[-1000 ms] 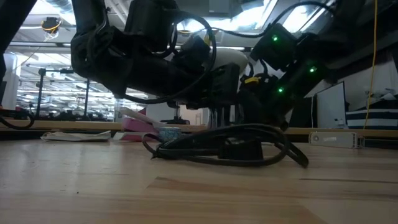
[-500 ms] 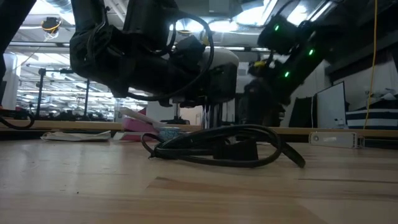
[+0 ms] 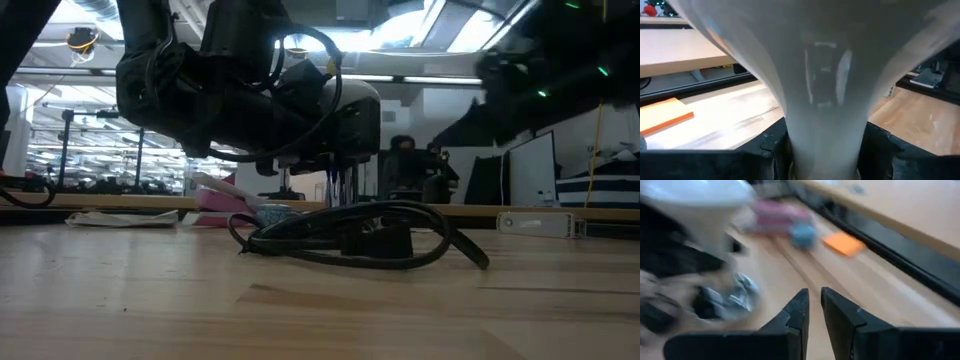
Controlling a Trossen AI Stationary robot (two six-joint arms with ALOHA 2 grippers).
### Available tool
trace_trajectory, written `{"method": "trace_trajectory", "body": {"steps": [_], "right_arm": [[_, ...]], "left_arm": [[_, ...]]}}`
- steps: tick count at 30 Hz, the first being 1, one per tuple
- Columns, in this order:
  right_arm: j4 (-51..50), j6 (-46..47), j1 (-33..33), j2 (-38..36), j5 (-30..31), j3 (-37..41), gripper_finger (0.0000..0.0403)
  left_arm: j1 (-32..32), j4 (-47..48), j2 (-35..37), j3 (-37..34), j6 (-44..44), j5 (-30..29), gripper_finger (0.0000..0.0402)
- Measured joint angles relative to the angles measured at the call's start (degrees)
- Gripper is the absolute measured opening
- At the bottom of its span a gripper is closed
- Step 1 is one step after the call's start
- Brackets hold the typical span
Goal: Screw lightbulb
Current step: Remove the lightbulb from the lamp
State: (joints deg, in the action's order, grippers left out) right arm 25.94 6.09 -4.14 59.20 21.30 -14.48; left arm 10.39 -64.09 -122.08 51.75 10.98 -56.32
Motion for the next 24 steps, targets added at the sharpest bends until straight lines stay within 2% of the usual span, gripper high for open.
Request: {"method": "trace_trajectory", "body": {"steps": [2,5,8,12,17,20,24], "right_arm": [[15.99,2.12,1.25,2.91,-0.91,6.35,0.0060],[27.29,5.39,2.08,7.76,1.66,10.99,0.0060],[27.89,7.50,1.88,12.39,3.59,10.41,0.0060],[27.95,5.87,1.88,19.29,3.60,6.08,0.0060],[28.04,5.40,1.90,28.67,2.89,0.09,0.0060],[27.91,5.54,1.90,33.38,1.24,-2.96,0.0060],[27.90,5.64,1.90,36.63,-1.73,-5.46,0.0060]], "left_arm": [[-0.22,-0.13,0.00,0.00,1.02,0.39,0.0160],[-0.77,-1.76,0.02,0.00,3.35,1.90,0.0160],[-2.13,-2.92,0.09,0.07,6.69,6.29,0.0160],[-4.69,-2.59,0.09,0.07,12.57,12.76,0.0160],[-7.24,-3.38,0.09,0.11,16.85,18.14,0.0160],[-8.16,-5.62,0.12,0.12,18.14,21.78,0.0160],[-8.48,-6.22,0.13,0.13,15.25,22.21,0.0160]]}}
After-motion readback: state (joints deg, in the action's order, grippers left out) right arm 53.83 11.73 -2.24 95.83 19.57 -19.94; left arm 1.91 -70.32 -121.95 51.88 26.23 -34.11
